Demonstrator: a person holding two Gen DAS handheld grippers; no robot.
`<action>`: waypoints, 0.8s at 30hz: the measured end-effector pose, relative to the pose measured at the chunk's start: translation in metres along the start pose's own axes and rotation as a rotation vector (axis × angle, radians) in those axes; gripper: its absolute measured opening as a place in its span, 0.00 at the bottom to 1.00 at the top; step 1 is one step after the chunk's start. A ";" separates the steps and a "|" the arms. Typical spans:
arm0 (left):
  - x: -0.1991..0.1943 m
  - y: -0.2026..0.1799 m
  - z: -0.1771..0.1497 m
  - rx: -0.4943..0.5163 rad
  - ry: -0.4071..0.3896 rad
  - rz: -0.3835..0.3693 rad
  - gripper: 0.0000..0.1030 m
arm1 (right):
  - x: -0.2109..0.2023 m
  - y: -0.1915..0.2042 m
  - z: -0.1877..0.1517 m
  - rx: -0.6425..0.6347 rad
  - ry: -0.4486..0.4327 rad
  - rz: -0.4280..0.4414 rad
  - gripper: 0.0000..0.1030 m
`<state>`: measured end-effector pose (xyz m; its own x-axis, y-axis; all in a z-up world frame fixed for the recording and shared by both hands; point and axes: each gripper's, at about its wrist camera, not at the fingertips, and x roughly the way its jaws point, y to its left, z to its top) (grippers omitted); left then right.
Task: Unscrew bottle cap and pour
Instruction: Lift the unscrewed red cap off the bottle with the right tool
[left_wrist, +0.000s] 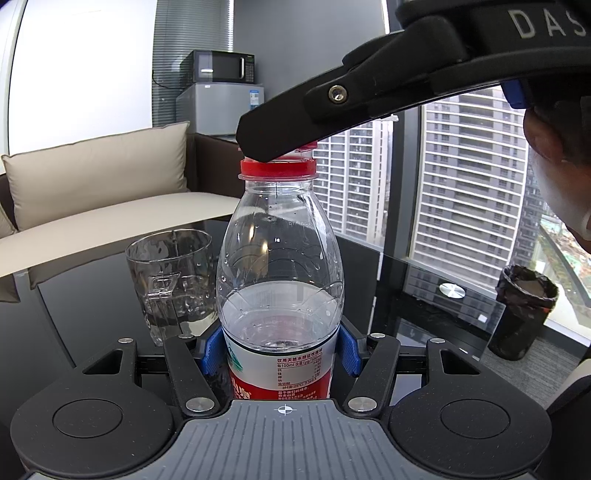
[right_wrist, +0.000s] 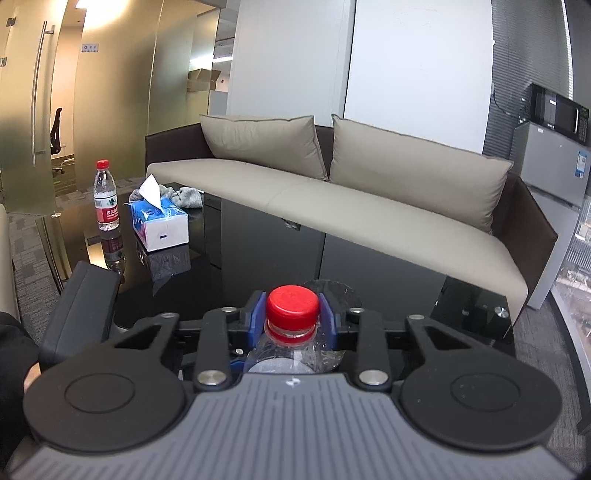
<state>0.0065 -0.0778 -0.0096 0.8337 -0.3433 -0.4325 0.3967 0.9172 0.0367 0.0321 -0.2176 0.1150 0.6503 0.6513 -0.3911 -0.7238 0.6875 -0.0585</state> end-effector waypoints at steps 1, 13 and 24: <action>0.000 0.000 0.000 0.000 0.000 0.000 0.55 | 0.000 0.000 0.000 0.001 -0.004 0.000 0.32; -0.001 0.001 -0.002 -0.001 -0.001 0.001 0.55 | -0.013 -0.016 0.003 0.038 -0.061 -0.055 0.32; 0.001 0.001 -0.005 -0.002 -0.001 0.002 0.55 | -0.008 -0.054 -0.034 0.160 -0.016 -0.203 0.32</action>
<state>0.0054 -0.0757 -0.0146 0.8350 -0.3417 -0.4313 0.3943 0.9183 0.0361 0.0581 -0.2705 0.0900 0.7828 0.4988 -0.3720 -0.5332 0.8459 0.0124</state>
